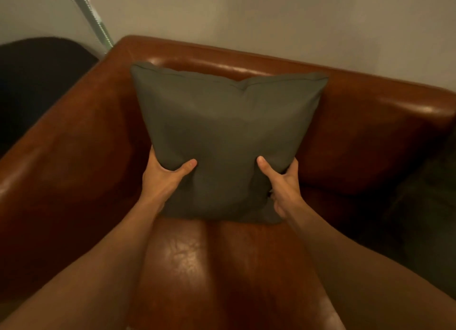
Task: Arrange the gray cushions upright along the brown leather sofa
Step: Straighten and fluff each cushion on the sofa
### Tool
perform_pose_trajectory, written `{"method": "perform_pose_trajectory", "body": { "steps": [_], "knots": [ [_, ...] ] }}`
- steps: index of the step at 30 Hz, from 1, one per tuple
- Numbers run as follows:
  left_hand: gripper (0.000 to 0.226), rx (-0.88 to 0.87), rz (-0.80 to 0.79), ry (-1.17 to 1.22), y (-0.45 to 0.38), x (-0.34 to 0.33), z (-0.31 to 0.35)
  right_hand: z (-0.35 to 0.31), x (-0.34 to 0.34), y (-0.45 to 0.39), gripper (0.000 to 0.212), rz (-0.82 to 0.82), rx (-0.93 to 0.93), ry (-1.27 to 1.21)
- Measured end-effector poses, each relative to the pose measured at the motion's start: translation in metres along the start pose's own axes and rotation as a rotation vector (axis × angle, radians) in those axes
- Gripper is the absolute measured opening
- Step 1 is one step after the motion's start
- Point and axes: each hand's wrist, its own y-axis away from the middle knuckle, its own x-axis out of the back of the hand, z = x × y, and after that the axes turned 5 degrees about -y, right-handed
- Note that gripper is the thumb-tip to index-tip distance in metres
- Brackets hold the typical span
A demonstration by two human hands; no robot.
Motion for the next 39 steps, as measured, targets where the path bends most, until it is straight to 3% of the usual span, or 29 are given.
{"method": "perform_pose_trajectory", "body": {
  "steps": [7, 11, 16, 18, 23, 27, 31, 35, 39],
  "knots": [
    [0.117, 0.072, 0.100, 0.011, -0.032, 0.041, -0.012, 0.003, -0.071, -0.017, 0.115, -0.043, 0.027, 0.104],
    [0.127, 0.128, 0.113, -0.027, -0.027, 0.032, -0.007, -0.003, -0.061, -0.021, 0.132, -0.012, 0.010, 0.230],
    [0.129, 0.365, 0.141, 0.081, 0.008, 0.023, -0.022, -0.013, -0.043, -0.025, 0.152, -0.025, -0.018, 0.337],
    [0.131, 0.359, 0.110, 0.114, 0.017, 0.016, -0.030, -0.012, -0.044, -0.025, 0.151, -0.034, -0.056, 0.340],
    [0.103, 0.407, 0.146, 0.077, 0.022, 0.005, -0.020, 0.000, -0.054, -0.021, 0.132, 0.004, -0.149, 0.309],
    [0.089, 0.445, 0.169, 0.043, 0.016, 0.002, -0.018, -0.007, -0.059, -0.023, 0.131, 0.009, -0.160, 0.337],
    [0.116, 0.439, 0.145, -0.007, 0.008, 0.007, -0.014, -0.010, -0.057, -0.025, 0.135, 0.034, -0.158, 0.357],
    [0.116, 0.341, 0.157, -0.052, 0.001, 0.008, -0.001, -0.009, -0.056, -0.025, 0.140, 0.037, -0.167, 0.301],
    [0.117, 0.377, 0.154, -0.101, -0.022, 0.003, 0.008, -0.018, -0.069, -0.028, 0.141, 0.080, -0.260, 0.353]
  ]
}}
